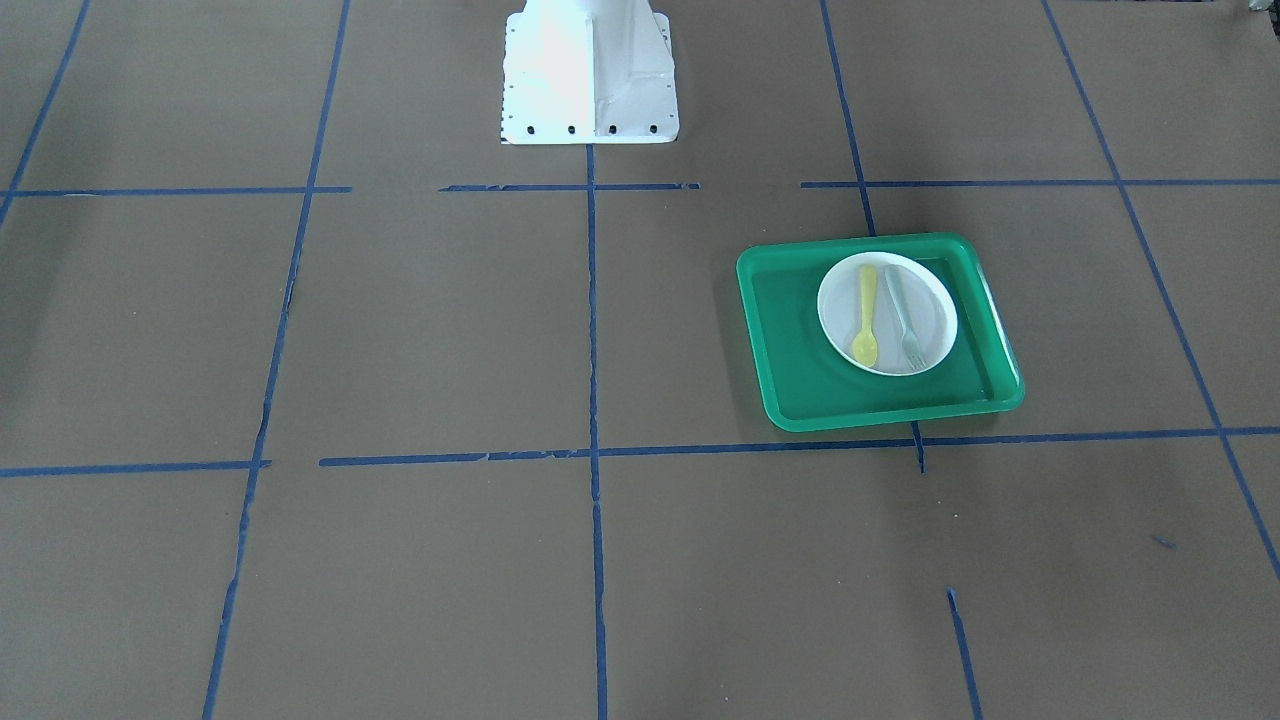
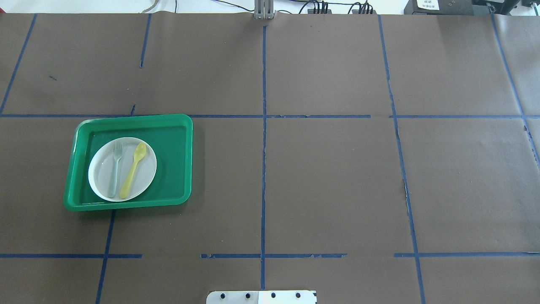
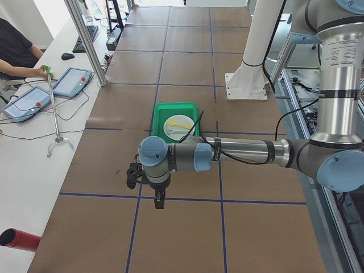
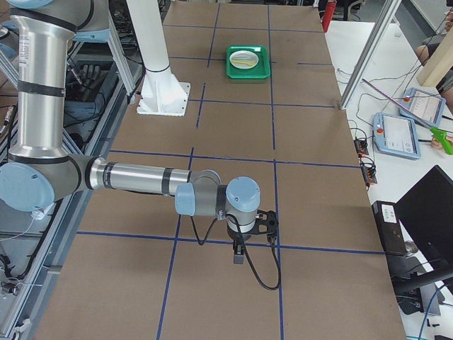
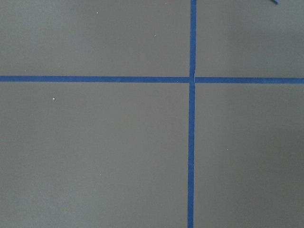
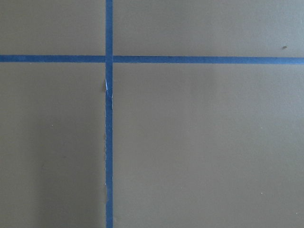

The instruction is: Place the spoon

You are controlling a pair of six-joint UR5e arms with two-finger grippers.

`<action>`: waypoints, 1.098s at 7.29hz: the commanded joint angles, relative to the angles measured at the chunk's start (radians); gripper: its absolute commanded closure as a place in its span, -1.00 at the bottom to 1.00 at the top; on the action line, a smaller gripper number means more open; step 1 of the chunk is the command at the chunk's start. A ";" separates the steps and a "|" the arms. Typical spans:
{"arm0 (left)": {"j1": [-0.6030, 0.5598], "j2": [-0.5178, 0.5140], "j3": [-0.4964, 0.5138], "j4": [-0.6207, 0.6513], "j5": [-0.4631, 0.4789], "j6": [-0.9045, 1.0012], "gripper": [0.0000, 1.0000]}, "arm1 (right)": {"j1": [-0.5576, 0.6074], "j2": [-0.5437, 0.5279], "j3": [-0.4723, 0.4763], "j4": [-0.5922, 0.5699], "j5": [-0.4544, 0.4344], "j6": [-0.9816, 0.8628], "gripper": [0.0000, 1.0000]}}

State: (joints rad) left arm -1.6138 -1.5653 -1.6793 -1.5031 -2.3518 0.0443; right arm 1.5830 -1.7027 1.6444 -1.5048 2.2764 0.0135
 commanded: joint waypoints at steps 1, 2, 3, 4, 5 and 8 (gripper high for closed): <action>0.026 -0.041 -0.041 0.000 -0.007 -0.018 -1.00 | 0.000 0.000 0.000 0.000 0.000 0.000 -1.00; 0.116 -0.047 -0.092 -0.003 -0.006 -0.076 -1.00 | 0.000 0.000 0.000 0.000 0.000 0.000 -1.00; 0.258 -0.054 -0.180 -0.006 0.003 -0.272 -1.00 | 0.000 0.000 0.000 0.000 0.000 0.000 -1.00; 0.349 -0.096 -0.207 -0.034 0.005 -0.431 -1.00 | 0.000 0.000 0.000 0.000 0.000 0.000 -1.00; 0.436 -0.154 -0.218 -0.035 0.006 -0.546 -1.00 | 0.000 0.000 0.000 0.000 0.000 0.000 -1.00; 0.642 -0.206 -0.266 -0.039 0.143 -0.812 -1.00 | 0.000 0.000 0.000 0.000 0.000 0.000 -1.00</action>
State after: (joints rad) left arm -1.0545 -1.7491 -1.9352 -1.5405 -2.2650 -0.6694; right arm 1.5831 -1.7027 1.6444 -1.5048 2.2764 0.0138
